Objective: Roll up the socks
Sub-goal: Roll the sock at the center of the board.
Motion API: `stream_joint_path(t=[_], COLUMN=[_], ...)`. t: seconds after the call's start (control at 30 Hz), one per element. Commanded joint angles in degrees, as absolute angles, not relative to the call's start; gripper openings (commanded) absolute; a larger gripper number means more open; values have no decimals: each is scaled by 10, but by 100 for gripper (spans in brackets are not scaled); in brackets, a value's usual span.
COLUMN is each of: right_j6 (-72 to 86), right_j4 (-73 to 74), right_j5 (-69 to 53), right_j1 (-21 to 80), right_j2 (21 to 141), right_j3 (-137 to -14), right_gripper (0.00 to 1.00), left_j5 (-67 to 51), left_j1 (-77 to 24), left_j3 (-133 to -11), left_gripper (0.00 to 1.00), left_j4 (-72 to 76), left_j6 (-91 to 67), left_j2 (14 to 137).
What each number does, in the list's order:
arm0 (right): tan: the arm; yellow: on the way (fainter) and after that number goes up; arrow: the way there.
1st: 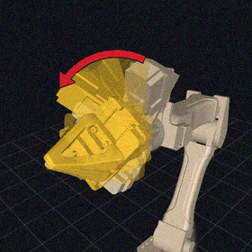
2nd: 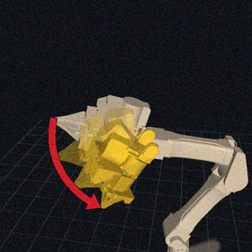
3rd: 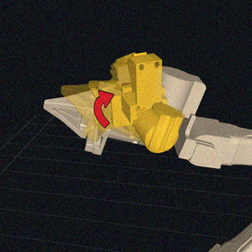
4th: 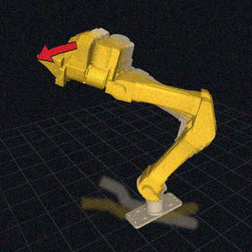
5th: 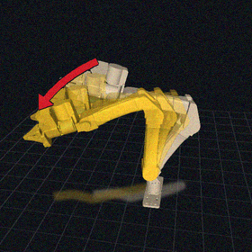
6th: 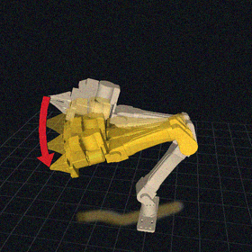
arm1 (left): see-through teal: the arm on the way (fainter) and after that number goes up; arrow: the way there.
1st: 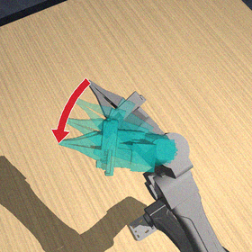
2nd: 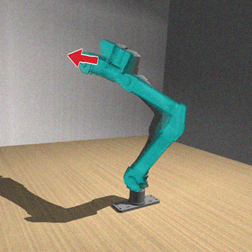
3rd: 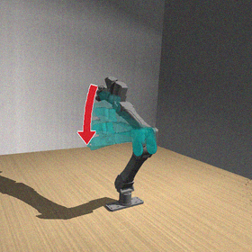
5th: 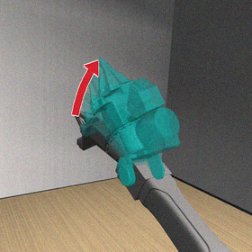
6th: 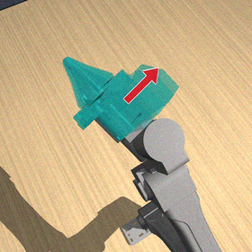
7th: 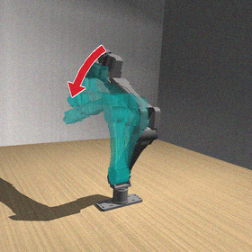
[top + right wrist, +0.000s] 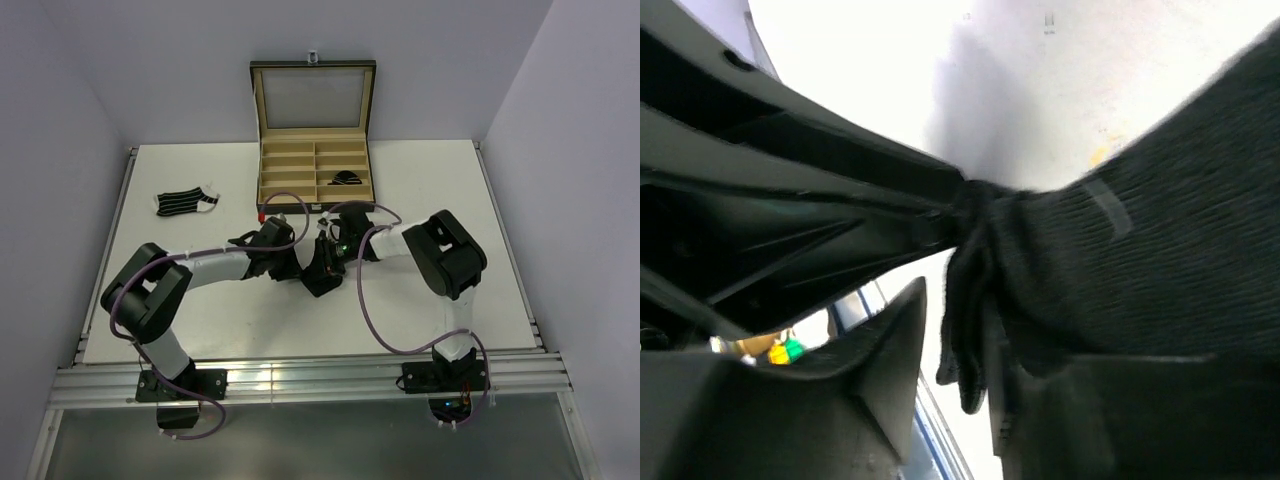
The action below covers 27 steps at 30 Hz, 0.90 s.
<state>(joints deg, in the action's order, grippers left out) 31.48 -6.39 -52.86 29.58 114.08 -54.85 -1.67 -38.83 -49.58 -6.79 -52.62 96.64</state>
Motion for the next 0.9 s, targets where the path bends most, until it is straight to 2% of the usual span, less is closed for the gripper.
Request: stream_joint_path(t=[0.0, 0.1, 0.2, 0.33, 0.53, 0.67, 0.7, 0.77, 0.8, 0.87], right_j6=[285, 281, 278, 271, 231, 193, 183, 165, 163, 168], right_j4=[-10, -4, 21, 48, 74, 51, 31, 16, 2, -37], right_j5=[-458, -436, -412, -359, -242, -107, -79, -22, -18, -37], right_j1=[297, 301, 305, 308, 324, 370, 384, 428, 438, 449], right_j2=[1109, 1086, 1062, 1020, 932, 864, 851, 827, 819, 817], right_j3=[-549, -548, -547, -541, -515, -475, -464, -440, -433, -410], right_gripper=[39, 50, 57, 61, 61, 49, 41, 35, 28, 23], left_j5=[54, 62, 63, 62, 59, 59, 59, 58, 59, 59], left_j1=[-400, -403, -404, -406, -410, -412, -412, -412, -412, -412], left_j3=[-511, -515, -520, -529, -540, -541, -541, -540, -539, -538], left_gripper=[27, 25, 25, 24, 24, 24, 24, 24, 24, 24], left_j4=[-143, -152, -158, -163, -168, -167, -167, -166, -165, -165], left_j6=[-513, -516, -515, -512, -505, -503, -504, -504, -504, -504], left_j2=[995, 1003, 1009, 1020, 1032, 1031, 1029, 1028, 1027, 1027])
